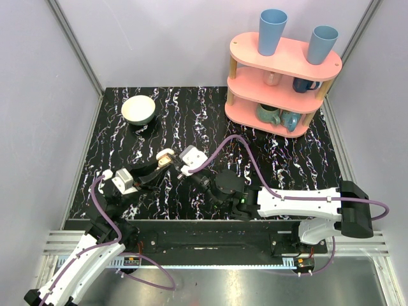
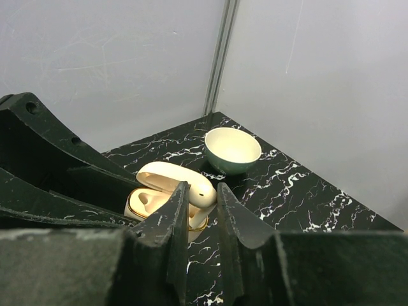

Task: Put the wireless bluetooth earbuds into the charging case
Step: Insert the right earbud into the right side groove of the charging case.

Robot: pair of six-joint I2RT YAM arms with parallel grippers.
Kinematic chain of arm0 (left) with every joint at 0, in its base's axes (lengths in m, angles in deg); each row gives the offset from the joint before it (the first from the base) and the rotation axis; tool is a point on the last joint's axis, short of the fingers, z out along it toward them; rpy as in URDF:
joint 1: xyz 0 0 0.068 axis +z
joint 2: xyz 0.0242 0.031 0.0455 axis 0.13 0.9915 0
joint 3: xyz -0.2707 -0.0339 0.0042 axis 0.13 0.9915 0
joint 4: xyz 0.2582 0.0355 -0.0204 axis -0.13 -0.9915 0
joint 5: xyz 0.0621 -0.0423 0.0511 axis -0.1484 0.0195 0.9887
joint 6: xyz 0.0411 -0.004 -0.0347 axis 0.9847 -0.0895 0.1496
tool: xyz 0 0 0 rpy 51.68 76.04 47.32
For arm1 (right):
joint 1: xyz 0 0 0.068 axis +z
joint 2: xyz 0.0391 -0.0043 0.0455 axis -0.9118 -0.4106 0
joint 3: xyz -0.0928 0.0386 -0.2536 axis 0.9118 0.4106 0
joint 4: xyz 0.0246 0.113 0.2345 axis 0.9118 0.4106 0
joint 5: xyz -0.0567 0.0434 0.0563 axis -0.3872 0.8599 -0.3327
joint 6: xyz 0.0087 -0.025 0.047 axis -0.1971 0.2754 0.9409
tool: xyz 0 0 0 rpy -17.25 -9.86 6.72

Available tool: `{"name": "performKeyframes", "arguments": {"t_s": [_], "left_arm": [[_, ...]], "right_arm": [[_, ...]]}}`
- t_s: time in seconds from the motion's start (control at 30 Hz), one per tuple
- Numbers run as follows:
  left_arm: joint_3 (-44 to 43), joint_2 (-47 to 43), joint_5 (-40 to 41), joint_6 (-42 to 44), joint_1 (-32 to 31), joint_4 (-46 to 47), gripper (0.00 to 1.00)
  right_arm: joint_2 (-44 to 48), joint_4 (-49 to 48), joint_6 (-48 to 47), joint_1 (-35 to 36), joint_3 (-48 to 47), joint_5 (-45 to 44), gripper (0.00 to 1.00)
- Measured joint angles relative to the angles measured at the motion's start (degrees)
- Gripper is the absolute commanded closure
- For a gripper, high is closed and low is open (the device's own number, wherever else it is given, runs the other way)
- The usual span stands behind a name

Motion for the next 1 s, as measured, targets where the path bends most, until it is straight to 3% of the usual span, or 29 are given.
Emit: {"name": "performKeyframes", "arguments": {"t_s": [1.0], "left_arm": [[0.24, -1.66, -0.59, -0.07, 0.0, -0.02, 1.0]], "right_arm": [[-2.4, -4.72, -2.91, 0.59, -0.02, -0.09, 0.86]]}}
